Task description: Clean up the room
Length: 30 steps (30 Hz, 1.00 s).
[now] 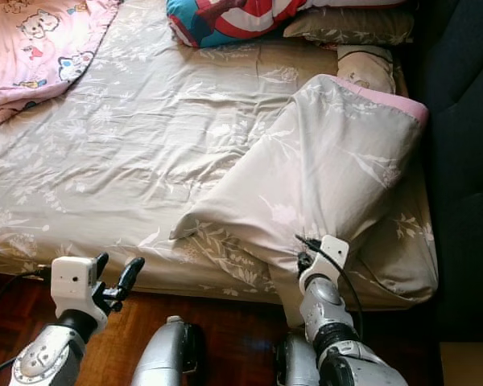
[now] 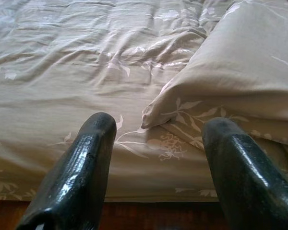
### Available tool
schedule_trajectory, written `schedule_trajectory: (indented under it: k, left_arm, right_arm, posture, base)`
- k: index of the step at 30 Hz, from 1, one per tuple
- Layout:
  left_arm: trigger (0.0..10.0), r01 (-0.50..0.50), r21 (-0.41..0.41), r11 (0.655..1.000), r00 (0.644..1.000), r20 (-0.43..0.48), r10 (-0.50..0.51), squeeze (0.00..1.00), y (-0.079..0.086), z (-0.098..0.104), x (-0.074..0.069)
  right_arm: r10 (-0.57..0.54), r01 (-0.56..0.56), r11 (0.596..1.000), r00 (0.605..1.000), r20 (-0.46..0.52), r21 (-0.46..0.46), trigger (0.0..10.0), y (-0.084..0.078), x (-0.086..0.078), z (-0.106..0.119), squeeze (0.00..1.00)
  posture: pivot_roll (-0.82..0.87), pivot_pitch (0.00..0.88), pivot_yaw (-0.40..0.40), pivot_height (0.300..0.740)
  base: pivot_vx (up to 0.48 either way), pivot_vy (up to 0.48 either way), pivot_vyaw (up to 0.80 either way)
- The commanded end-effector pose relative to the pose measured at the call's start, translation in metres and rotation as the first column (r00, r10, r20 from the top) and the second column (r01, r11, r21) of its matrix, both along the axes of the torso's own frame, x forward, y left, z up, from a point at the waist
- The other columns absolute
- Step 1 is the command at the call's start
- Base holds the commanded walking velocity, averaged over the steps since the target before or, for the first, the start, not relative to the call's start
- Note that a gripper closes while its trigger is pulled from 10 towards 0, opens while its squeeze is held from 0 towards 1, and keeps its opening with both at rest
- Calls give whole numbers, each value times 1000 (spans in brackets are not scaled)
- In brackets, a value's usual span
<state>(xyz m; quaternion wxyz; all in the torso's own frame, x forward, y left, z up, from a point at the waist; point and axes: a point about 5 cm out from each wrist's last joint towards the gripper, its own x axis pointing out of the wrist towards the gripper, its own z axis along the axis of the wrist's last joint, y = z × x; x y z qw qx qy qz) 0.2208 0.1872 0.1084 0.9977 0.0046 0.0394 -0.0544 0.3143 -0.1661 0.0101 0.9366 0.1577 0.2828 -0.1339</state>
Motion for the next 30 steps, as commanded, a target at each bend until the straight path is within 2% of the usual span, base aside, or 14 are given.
schedule_trajectory:
  k: [1,5,11,13,14,15,16,17,20,22,23,25,29,30]
  left_arm:
    - [10000,-19,13,1000,999,-28,20,0,4,-8,-3]
    - [10000,-22,12,1000,1000,-22,23,0,6,-10,2]
    - [10000,-21,12,1000,1000,-18,21,0,5,-11,7]
    - [10000,-18,11,1000,1000,-11,18,0,4,-13,14]
    - [10000,-18,11,1000,1000,-11,18,0,4,-13,14]
    - [10000,-20,10,1000,1000,-2,20,0,4,-13,18]
    - [10000,-20,10,1000,1000,-2,20,0,4,-13,18]
    - [10000,-22,11,1000,1000,2,22,0,5,-13,19]
    - [10000,-28,13,1000,1000,7,28,0,8,-13,21]
    - [10000,-29,14,999,1000,8,29,0,9,-15,22]
    - [10000,-29,15,999,1000,8,29,0,9,-15,22]
    - [10000,-32,16,999,999,9,31,0,10,-16,23]
    - [10000,-32,19,999,999,9,32,0,11,-17,23]
    - [10000,-29,21,999,1000,5,29,0,11,-19,24]
  right_arm:
    - [4,2,999,985,-175,36,0,6,-34,-35,0]
    - [-29,34,999,983,-180,21,0,-5,-37,-37,0]
    - [-44,47,999,981,-188,10,0,-11,-39,-38,0]
    - [-94,93,996,979,-181,-16,0,-25,-39,-36,0]
    - [-94,93,996,979,-181,-16,0,-25,-39,-36,0]
    - [-154,150,988,975,-158,-38,0,-40,-37,-31,0]
    - [-154,150,988,975,-158,-38,0,-40,-37,-31,0]
    - [-181,175,983,973,-143,-53,0,-48,-36,-28,0]
    - [-259,245,955,963,-75,-165,0,-82,-29,-10,0]
    - [-319,306,927,947,-28,-216,0,-105,-27,3,0]
    - [-332,320,921,943,-18,-222,0,-110,-27,6,0]
    - [-380,376,875,924,48,-304,0,-137,-24,25,0]
    - [-403,411,840,910,100,-354,0,-156,-22,42,0]
    - [-418,434,817,899,129,-379,0,-165,-21,51,0]
  posture:
    - [134,325,68,660]
    - [120,302,63,660]
    - [108,283,61,660]
    - [95,256,57,660]
    - [95,256,57,660]
    - [93,247,55,660]
    - [93,247,55,660]
    - [91,245,55,660]
    - [74,225,54,660]
    - [70,213,55,660]
    - [70,213,55,660]
    - [59,200,60,660]
    - [51,194,62,660]
    - [50,190,63,660]
  base:
    - [0,0,0]
    - [0,0,0]
    - [0,0,0]
    - [0,0,0]
    - [0,0,0]
    - [0,0,0]
    - [0,0,0]
    - [0,0,0]
    - [0,0,0]
    - [0,0,0]
    - [0,0,0]
    - [0,0,0]
    - [0,0,0]
    - [0,0,0]
